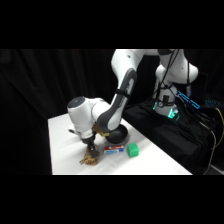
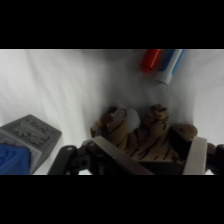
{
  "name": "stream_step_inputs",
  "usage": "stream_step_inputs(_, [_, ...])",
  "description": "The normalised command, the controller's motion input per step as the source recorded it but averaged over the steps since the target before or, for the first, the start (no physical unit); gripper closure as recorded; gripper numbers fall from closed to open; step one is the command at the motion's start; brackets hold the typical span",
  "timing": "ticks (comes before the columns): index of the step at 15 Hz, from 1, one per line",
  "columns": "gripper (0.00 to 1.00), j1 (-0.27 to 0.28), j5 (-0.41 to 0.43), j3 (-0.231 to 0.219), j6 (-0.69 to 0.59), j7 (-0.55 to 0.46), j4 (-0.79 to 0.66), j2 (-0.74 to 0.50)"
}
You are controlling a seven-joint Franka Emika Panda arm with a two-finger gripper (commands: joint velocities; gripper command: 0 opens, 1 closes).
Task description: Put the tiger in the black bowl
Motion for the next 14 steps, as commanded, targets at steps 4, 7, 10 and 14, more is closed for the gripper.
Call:
stream_step_inputs(4, [0.42,0.049,0.015,-0.007,-0.06,0.1,0.12,0.1])
stream_step_inputs(7, [0.65,0.027,0.034,0.015,-0.06,0.07,0.15,0.11])
stream_step_inputs(10, [0.9,-0.028,0.097,0.065,-0.09,0.01,0.15,0.1])
stream_step_inputs(14, [0.95,-0.103,0.175,0.12,-0.13,-0.06,0.16,0.08])
